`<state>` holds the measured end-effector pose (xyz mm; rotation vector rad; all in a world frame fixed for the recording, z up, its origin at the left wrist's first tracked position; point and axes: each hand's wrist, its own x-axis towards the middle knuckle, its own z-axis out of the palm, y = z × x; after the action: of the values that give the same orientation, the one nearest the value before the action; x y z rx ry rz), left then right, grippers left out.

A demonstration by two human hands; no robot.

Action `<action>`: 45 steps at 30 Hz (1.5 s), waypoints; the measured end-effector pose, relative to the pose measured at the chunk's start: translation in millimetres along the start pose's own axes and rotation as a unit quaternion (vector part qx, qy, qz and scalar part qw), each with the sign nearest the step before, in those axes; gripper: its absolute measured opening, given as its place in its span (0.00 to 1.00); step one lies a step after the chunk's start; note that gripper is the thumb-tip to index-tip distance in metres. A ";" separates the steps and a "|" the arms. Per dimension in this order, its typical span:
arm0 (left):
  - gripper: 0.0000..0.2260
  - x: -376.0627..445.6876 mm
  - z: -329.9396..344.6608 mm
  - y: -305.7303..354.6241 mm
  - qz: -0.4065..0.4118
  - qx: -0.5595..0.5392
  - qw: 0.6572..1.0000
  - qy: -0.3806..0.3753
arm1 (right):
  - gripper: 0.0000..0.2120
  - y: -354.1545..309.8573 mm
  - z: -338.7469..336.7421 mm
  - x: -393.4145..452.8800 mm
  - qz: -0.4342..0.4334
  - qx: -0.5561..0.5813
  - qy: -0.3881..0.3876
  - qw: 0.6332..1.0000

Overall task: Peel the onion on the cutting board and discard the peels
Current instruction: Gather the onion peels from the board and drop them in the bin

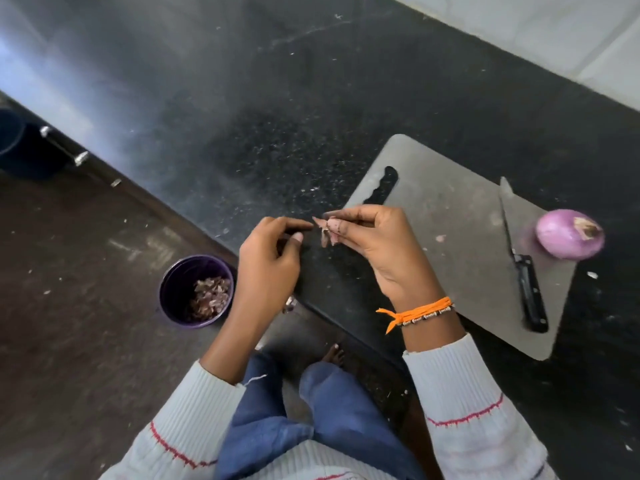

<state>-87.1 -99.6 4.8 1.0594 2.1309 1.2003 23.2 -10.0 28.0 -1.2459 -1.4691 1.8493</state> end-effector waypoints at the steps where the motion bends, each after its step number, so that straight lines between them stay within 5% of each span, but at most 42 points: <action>1: 0.12 -0.1 -12.0 -8.1 -0.011 -0.004 1.000 0.022 | 0.08 1.7 16.5 2.3 -0.007 -0.018 -0.016 1.000; 10: 0.11 -10.1 -128.7 -140.8 -0.192 -0.063 0.970 0.138 | 0.06 47.0 201.8 21.2 0.042 -0.087 -0.159 0.983; 19: 0.10 24.0 -151.1 -363.3 -0.342 -0.037 0.937 0.059 | 0.07 244.3 347.5 132.9 0.161 -0.188 -0.085 0.965; 29: 0.11 69.3 -96.1 -570.0 -0.430 -0.080 0.899 0.023 | 0.04 457.0 389.6 247.9 0.209 -0.266 -0.029 0.941; 35: 0.12 63.0 -70.9 -616.9 -0.465 -0.098 0.880 0.022 | 0.13 506.9 395.3 266.8 0.242 -0.291 -0.056 0.924; 40: 0.10 57.0 -77.0 -600.6 -0.468 -0.115 0.875 0.042 | 0.04 478.6 390.7 253.3 0.123 -0.388 -0.035 0.913; 45: 0.10 52.1 -106.6 -540.5 -0.425 -0.170 0.885 0.087 | 0.10 396.3 391.7 208.5 0.158 -0.208 -0.063 0.963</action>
<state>-405.8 -282.7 -408.8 -0.1680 2.0258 1.1492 -346.2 -168.7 -410.5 -1.6677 -1.8912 1.9068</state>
